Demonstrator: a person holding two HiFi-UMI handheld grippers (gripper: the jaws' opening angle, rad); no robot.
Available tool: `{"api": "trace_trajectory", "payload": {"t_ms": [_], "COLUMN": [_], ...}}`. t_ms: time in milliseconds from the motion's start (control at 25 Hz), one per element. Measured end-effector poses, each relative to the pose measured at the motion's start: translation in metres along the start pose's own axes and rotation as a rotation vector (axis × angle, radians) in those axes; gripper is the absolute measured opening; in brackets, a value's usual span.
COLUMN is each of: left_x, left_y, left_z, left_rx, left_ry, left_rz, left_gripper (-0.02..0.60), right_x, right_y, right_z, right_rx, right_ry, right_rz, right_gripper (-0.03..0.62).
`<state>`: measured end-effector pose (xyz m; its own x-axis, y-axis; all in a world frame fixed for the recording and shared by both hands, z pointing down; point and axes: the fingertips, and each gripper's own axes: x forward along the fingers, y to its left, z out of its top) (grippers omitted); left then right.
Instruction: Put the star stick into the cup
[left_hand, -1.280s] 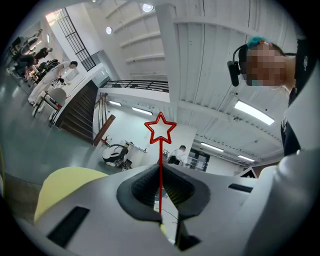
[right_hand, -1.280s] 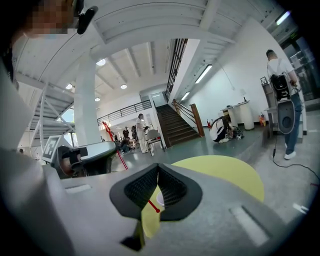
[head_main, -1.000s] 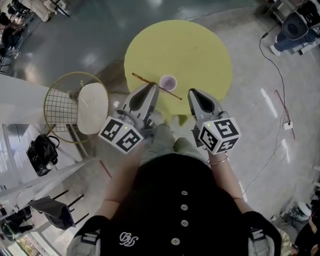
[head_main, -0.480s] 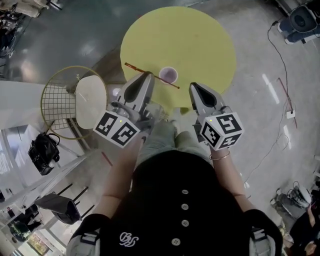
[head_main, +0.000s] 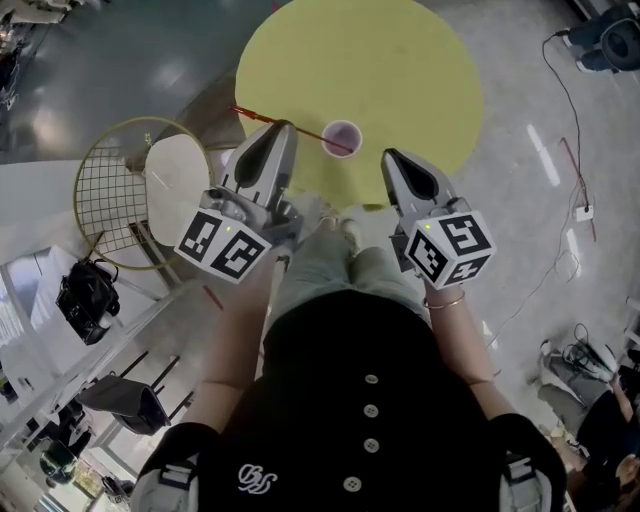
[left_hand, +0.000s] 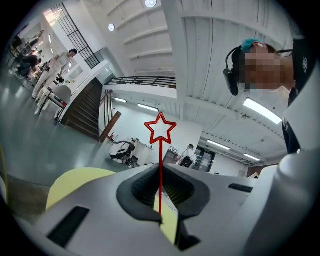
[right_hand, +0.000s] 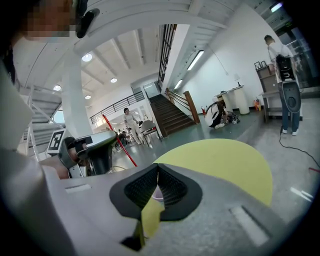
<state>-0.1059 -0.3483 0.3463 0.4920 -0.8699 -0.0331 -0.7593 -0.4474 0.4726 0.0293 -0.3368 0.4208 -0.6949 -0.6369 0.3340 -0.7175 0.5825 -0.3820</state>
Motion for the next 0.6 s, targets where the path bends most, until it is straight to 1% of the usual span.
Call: {"api": "trace_trajectory", "payload": {"t_ms": [120,360,600], "left_x": [0.007,0.019,0.027], "left_y": [0.008,0.017,0.029], "left_z": [-0.005,-0.016,-0.034], "left_rx": [-0.005,0.031,0.023], "left_ry": [0.016,0.055,0.101], "left_rz": [0.001,0.0,0.003], "left_gripper": [0.021,0.021,0.021], "right_x": [0.007,0.017,0.02], "right_y": [-0.004,-0.016,-0.028], "right_z": [-0.001,-0.007,-0.02], "right_rx": [0.007,0.026,0.051], "right_ry": [0.01,0.041,0.087], "right_rz": [-0.008,-0.031,-0.057], "right_gripper": [0.003,0.003,0.003]}}
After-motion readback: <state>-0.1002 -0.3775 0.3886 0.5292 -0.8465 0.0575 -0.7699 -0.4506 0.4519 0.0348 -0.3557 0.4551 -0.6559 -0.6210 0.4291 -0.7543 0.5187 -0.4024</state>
